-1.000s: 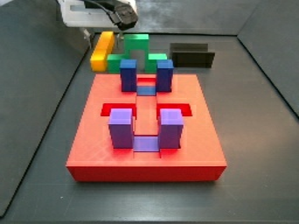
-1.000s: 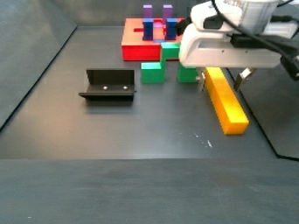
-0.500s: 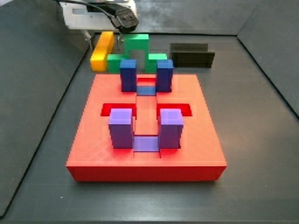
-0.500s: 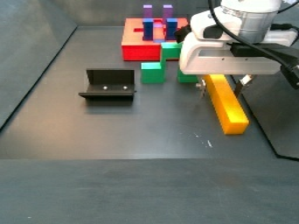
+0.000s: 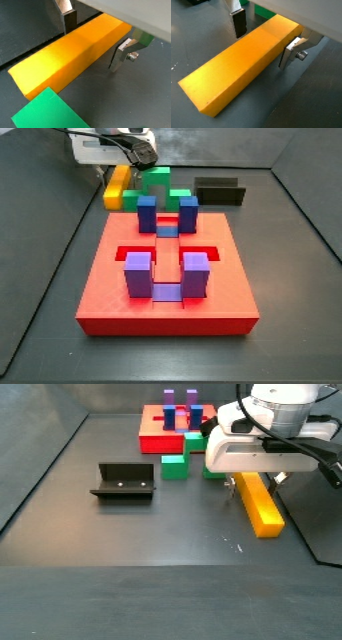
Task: Pick up the yellow object. Move up. Move to above the board. Insert the yellow object.
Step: Pick up the yellow object.
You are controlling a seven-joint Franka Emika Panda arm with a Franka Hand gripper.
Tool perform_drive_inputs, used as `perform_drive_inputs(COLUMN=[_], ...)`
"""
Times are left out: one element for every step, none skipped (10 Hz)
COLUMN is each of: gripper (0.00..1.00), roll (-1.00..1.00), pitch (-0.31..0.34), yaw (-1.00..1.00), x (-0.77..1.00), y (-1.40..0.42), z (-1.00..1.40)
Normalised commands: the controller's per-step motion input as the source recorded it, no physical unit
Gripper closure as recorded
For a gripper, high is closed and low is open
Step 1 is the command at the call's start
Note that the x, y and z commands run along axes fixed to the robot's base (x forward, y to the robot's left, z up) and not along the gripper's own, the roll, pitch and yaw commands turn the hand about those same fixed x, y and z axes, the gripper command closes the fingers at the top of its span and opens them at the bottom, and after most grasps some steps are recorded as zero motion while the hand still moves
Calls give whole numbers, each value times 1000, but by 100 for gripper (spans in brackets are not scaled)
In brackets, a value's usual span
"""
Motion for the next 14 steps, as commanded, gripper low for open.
perform_drive_inputs(gripper=[100,100,100,100,100,100,100,100,100,100,100,100,100,100], roll=[0,0,0,0,0,0,0,0,0,0,0,0,0,0], pitch=[0,0,0,0,0,0,0,0,0,0,0,0,0,0], yaw=[0,0,0,0,0,0,0,0,0,0,0,0,0,0], x=[0,0,0,0,0,0,0,0,0,0,0,0,0,0], y=[0,0,0,0,0,0,0,0,0,0,0,0,0,0], z=[0,0,0,0,0,0,0,0,0,0,0,0,0,0])
